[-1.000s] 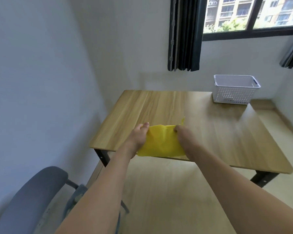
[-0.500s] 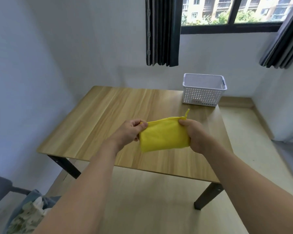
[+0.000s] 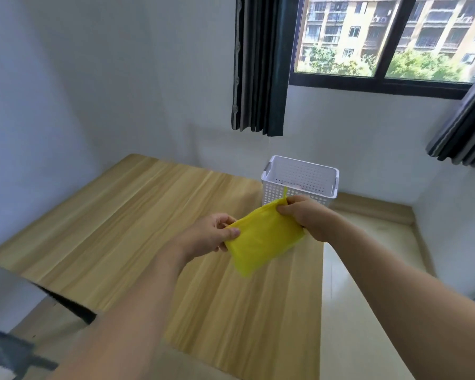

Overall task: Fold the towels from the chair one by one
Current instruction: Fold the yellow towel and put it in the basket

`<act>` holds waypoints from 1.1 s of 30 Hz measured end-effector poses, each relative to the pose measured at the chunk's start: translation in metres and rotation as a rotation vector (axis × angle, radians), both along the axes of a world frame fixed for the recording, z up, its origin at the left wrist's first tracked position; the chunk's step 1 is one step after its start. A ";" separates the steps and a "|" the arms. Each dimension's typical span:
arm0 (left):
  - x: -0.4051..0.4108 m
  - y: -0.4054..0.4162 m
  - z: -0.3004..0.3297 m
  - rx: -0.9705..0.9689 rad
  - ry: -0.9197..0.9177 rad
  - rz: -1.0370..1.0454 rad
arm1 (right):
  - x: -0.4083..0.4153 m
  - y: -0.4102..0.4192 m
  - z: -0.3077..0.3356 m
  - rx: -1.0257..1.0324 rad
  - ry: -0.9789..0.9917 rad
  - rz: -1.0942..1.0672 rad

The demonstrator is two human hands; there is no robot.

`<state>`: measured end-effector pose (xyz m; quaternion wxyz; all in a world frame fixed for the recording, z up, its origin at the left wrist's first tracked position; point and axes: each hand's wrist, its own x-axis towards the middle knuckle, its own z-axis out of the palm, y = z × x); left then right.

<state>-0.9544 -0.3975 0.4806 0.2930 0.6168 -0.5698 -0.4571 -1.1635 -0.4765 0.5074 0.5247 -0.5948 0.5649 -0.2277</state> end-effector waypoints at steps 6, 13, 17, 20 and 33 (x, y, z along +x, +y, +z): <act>-0.052 -0.118 -0.001 -0.086 -0.196 -0.017 | -0.031 -0.115 0.011 -0.215 0.151 -0.010; -0.119 -0.300 -0.015 -0.160 -0.376 0.137 | -0.073 -0.314 -0.015 -0.323 0.180 0.021; -0.133 -0.398 -0.043 -0.094 -0.532 0.215 | -0.069 -0.422 -0.051 -0.371 0.273 0.118; -0.133 -0.451 -0.075 0.020 -0.684 0.230 | -0.053 -0.476 -0.090 -0.389 0.341 0.204; -0.133 -0.538 -0.185 0.590 -1.166 0.009 | 0.001 -0.544 -0.267 -0.182 0.360 0.392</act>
